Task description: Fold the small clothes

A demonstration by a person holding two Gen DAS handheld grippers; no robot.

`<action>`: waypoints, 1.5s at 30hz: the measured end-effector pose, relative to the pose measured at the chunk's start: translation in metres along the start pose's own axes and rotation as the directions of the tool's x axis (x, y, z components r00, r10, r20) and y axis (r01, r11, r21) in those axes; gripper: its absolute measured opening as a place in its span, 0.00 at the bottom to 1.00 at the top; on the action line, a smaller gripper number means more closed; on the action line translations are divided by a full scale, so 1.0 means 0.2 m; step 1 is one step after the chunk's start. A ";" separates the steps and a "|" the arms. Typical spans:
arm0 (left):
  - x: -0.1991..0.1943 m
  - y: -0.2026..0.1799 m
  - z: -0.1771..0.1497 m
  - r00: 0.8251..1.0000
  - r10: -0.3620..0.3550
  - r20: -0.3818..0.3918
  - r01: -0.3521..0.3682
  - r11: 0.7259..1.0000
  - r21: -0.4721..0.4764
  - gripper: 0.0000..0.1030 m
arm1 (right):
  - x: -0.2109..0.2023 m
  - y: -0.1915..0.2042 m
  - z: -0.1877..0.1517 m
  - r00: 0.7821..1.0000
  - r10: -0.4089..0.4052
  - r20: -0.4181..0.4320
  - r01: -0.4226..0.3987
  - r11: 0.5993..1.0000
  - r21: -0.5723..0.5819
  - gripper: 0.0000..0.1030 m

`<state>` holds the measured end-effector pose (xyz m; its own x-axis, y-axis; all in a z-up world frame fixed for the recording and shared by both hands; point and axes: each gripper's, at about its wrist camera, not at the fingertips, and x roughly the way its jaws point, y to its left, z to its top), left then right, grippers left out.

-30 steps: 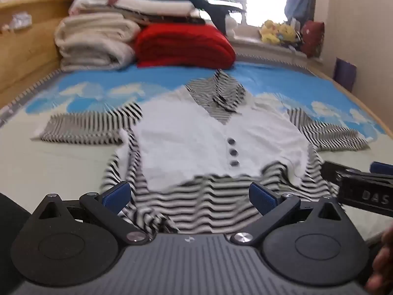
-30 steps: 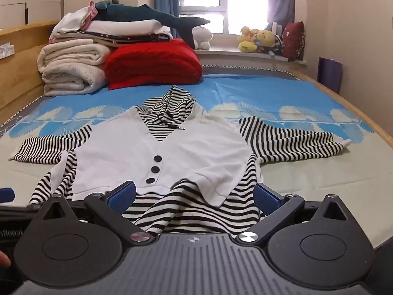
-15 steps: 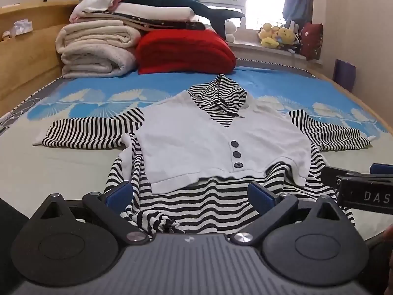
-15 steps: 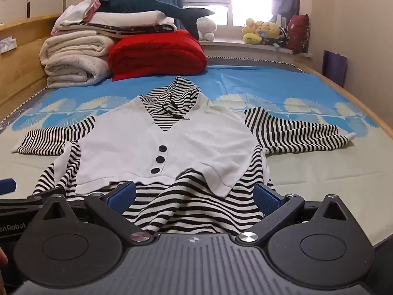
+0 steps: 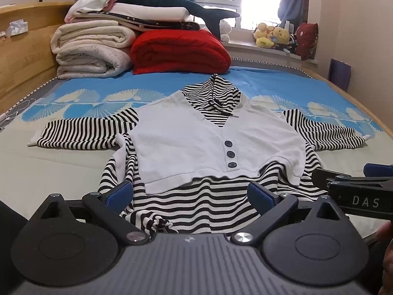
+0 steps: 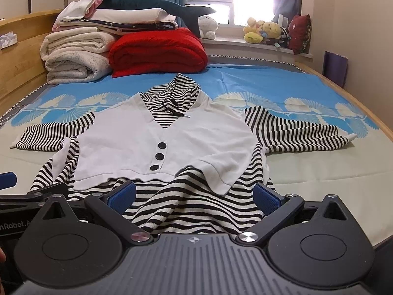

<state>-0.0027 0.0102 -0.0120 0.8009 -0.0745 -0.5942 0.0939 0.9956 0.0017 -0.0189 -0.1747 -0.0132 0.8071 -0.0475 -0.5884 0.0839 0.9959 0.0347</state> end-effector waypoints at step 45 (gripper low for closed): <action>0.03 0.00 0.01 1.000 0.001 -0.019 -0.002 1.000 -0.018 0.98 | 0.01 0.01 0.00 1.000 0.007 0.011 -0.007 1.000 -0.008 0.97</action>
<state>0.0031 0.0103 -0.0143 0.7898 -0.0723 -0.6091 0.0818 0.9966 -0.0121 -0.0174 -0.1723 -0.0133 0.8139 -0.0409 -0.5796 0.0735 0.9968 0.0328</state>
